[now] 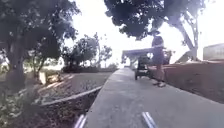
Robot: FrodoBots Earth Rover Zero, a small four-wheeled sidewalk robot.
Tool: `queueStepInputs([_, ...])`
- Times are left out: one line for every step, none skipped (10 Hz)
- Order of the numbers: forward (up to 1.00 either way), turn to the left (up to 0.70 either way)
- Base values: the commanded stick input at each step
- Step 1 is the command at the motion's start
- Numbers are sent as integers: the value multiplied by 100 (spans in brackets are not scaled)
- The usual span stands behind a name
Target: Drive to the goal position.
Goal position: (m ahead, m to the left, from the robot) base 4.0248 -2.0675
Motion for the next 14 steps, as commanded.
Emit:
queueStepInputs([98, 0])
queueStepInputs([98, 0])
queueStepInputs([98, 0])
queueStepInputs([98, 0])
queueStepInputs([98, 0])
queueStepInputs([98, 0])
queueStepInputs([98, 0])
queueStepInputs([98, -5])
queueStepInputs([98, -18])
queueStepInputs([98, -38])
queueStepInputs([98, -18])
queueStepInputs([98, 0])
queueStepInputs([98, 0])
queueStepInputs([98, 0])
